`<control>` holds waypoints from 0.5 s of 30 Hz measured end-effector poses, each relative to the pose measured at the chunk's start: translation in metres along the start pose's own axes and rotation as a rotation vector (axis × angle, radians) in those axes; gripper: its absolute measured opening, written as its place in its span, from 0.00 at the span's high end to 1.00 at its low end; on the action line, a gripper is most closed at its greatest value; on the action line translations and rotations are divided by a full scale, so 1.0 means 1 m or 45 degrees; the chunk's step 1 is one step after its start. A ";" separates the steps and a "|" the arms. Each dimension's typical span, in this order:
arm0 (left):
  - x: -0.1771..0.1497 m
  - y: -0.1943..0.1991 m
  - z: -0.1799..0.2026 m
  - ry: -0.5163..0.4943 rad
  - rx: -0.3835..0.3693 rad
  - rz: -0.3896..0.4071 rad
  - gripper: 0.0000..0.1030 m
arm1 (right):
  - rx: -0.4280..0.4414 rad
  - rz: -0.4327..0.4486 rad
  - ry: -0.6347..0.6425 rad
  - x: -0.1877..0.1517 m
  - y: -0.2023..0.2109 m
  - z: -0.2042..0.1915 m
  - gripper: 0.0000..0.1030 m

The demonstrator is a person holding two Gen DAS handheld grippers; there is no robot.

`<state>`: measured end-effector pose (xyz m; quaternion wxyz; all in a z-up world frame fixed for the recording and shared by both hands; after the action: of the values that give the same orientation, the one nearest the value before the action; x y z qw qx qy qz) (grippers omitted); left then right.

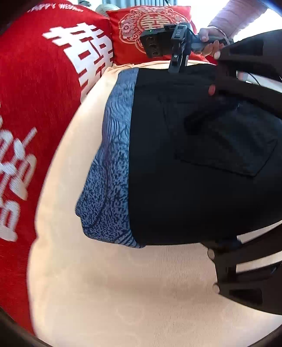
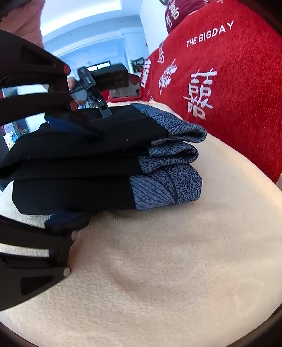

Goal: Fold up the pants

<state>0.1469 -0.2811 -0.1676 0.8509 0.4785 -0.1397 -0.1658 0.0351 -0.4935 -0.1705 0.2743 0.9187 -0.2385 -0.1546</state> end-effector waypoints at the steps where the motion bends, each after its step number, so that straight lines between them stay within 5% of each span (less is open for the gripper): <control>1: -0.001 0.004 0.004 -0.020 0.012 0.014 0.32 | 0.014 0.010 -0.010 -0.001 0.002 -0.001 0.51; 5: -0.001 0.015 0.011 -0.019 0.044 0.047 0.41 | 0.090 0.044 -0.041 -0.003 0.009 -0.011 0.59; 15: -0.037 0.059 0.034 -0.040 0.088 0.049 0.42 | 0.188 -0.006 -0.039 -0.043 0.024 -0.050 0.61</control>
<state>0.1088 -0.2636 -0.1029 0.8347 0.5021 -0.1678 -0.1521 0.0114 -0.4671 -0.1105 0.2018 0.9344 -0.2514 -0.1513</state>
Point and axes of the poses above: each gripper's, at about its wrist camera, not at the fingertips, and y roughly against the way its jaws point, z to its right, x to its top, the point moved 9 cm from there along -y, roughly the way its jaws point
